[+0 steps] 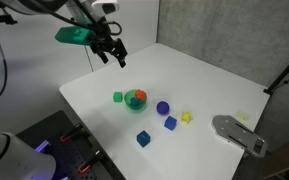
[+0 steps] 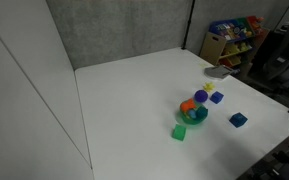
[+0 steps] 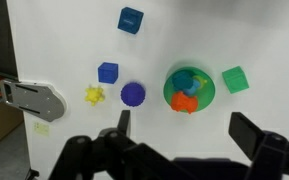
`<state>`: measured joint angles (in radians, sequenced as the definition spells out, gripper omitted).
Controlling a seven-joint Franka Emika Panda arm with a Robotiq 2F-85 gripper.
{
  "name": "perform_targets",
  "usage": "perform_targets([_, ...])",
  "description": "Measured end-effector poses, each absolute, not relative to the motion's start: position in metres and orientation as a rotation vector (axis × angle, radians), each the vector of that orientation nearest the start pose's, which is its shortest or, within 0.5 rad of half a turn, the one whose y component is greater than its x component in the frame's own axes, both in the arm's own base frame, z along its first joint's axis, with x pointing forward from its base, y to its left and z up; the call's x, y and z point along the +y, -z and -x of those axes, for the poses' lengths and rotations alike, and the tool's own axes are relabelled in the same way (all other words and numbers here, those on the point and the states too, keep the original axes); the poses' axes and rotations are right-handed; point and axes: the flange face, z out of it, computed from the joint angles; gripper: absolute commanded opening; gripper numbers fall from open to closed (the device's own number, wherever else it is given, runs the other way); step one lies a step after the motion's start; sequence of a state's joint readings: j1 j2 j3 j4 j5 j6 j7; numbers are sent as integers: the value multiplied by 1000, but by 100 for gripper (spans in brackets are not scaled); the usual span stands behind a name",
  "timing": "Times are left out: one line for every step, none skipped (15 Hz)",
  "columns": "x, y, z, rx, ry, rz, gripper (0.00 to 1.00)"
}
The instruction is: Put the orange toy on the table then put the yellow toy in the bowl
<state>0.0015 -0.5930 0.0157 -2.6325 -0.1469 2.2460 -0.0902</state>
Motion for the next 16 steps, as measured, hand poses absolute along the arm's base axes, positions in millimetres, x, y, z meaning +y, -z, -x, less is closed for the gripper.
perform_targets([4, -454, -388, -293, 317, 3236, 100])
perform_targets([6, -452, -396, -284, 307, 3220, 100])
perform_targets([8, -449, -404, -273, 294, 3203, 100])
perform_targets([9, -446, -413, -262, 280, 3186, 100])
perform_targets([11, -441, -422, -252, 265, 3166, 100])
perform_targets([13, -436, -431, -242, 250, 3145, 100])
perform_targets([15, -429, -440, -236, 234, 3125, 100])
perform_targets([17, -422, -449, -226, 215, 3104, 100])
perform_targets([20, -413, -457, -213, 193, 3085, 100])
perform_targets([23, -404, -465, -202, 172, 3067, 100])
perform_targets([26, -394, -474, -195, 157, 3052, 100])
perform_targets([28, -384, -482, -194, 141, 3036, 100])
perform_targets([31, -373, -490, -196, 126, 3021, 100])
perform_targets([32, -362, -499, -201, 114, 3004, 100])
perform_targets([34, -351, -506, -207, 101, 2987, 100])
perform_targets([35, -340, -514, -219, 87, 2972, 100])
